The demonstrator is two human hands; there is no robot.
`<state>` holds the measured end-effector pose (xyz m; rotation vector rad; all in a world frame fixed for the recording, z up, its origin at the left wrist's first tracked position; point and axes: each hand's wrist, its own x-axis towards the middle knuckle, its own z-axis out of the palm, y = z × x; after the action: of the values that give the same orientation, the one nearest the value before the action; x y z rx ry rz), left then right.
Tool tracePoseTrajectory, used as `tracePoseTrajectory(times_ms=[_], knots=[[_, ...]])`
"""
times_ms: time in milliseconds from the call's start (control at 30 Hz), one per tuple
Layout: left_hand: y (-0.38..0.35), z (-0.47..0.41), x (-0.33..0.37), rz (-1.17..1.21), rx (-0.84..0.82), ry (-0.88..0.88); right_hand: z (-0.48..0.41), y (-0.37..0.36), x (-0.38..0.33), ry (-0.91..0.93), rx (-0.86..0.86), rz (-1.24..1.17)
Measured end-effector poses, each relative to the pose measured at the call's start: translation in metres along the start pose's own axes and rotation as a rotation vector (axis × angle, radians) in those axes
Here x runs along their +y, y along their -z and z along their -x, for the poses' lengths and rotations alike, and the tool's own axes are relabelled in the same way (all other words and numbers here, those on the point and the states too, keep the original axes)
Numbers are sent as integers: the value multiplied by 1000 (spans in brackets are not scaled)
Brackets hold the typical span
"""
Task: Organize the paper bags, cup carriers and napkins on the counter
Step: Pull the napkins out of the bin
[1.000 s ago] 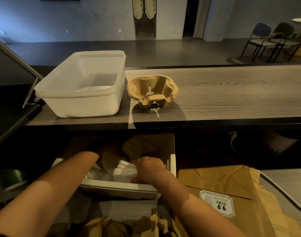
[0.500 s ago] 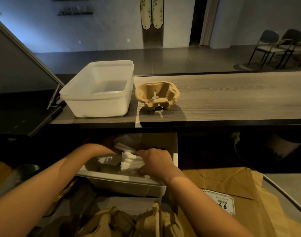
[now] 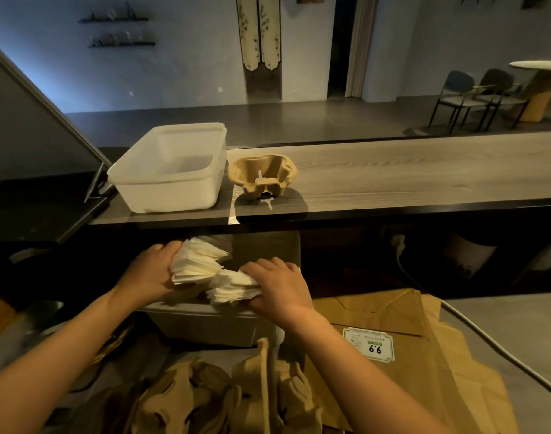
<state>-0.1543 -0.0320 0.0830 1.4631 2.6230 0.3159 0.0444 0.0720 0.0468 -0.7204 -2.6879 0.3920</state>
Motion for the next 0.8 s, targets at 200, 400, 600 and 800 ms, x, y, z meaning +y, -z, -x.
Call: tracePoseTrajectory(times_ms=[200,400,600,800], knots=[[4,18,5,57,104,-136,15,13,-5,31,112,-16],[5,39,11,-50,167,-168,31,27,-13,10,128,-46],[18,62,15,-94,271,-240,45,40,-17,12,173,-74],[26,83,23,31,380,-225,58,54,-23,-6,240,-193]])
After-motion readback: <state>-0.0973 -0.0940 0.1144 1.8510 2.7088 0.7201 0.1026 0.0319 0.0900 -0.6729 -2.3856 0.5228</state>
